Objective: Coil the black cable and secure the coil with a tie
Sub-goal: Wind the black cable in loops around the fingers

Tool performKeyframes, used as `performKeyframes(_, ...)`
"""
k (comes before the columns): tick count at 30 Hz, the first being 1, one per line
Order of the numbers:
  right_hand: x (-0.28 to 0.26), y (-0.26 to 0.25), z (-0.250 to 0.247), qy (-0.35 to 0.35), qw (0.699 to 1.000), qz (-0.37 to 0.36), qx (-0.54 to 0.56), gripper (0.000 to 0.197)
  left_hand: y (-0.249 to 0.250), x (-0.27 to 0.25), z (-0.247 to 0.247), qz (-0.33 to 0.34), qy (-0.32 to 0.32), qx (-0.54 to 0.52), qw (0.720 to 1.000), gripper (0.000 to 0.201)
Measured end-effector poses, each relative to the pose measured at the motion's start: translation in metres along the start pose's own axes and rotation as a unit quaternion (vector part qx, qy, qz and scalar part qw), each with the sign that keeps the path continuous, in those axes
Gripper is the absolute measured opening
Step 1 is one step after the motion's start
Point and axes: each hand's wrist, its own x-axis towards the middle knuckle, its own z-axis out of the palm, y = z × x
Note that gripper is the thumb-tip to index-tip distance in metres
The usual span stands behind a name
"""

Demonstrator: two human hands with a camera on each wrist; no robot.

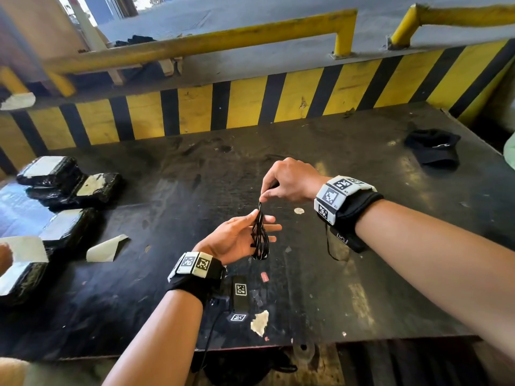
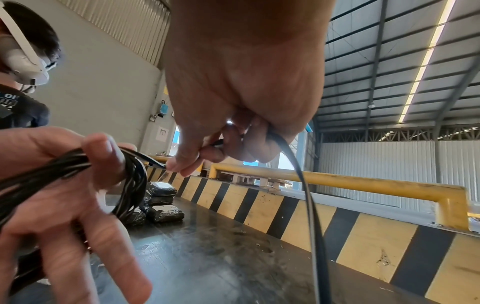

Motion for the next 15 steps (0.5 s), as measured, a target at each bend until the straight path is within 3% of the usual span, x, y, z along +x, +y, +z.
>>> performKeyframes(11, 0.010, 0.008, 0.004, -0.028, 0.999, 0.000, 0.047, 0.021, 0.010, -0.014, 0.012, -0.011, -0.038, 0.008, 0.999, 0.036)
performKeyframes(15, 0.015, 0.014, 0.013, -0.028, 0.995, -0.006, 0.097, 0.015, 0.013, -0.016, 0.014, -0.011, -0.052, 0.003, 0.999, 0.037)
